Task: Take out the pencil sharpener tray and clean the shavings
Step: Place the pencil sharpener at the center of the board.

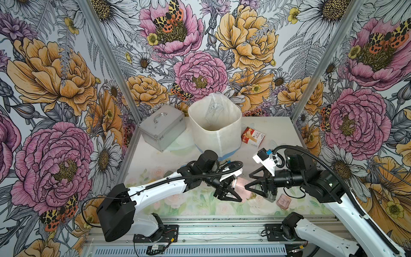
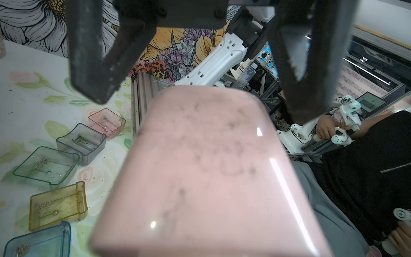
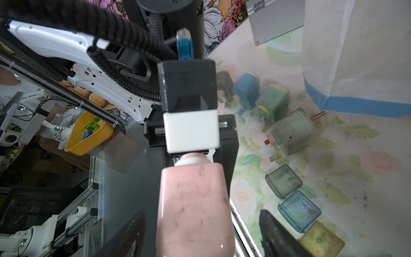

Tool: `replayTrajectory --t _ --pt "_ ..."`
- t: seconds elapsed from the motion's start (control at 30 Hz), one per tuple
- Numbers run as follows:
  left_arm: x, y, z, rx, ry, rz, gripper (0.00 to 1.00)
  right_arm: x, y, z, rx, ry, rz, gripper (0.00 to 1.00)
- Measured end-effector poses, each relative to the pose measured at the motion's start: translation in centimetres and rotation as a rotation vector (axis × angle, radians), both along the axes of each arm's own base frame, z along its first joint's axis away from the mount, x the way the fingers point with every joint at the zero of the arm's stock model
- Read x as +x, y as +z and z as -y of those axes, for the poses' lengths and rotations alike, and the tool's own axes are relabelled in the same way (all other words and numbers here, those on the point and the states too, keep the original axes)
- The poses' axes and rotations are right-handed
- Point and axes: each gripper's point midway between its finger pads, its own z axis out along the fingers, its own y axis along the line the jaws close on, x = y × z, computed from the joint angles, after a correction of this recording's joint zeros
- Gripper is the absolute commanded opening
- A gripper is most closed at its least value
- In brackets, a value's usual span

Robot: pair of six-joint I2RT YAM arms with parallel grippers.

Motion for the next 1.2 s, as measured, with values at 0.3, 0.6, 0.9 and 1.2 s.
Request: replayTrajectory --t 0.3,0.6,0.9,1.2 --pt "-0.1 -0.1 -0.2 0.013 0.001 -0.016 0.00 -0.2 -1.2 -1.0 -0.051 0.045 -0.010 0.72" --pt "0.2 0.1 -0.4 0.010 0.009 -0.016 0.07 -0.7 -1.4 -1.9 -0.072 0.087 -0.009 0.42" --pt "1.8 0.9 -0.5 0.011 0.126 0.066 0.85 0.3 -0.7 -1.7 -0.087 0.038 0.039 0.37" --pt "9.0 -0.1 -4.1 0.133 0.527 0.173 0.99 3.3 -2.0 -0.4 -0.157 -0.133 0.087 0.35"
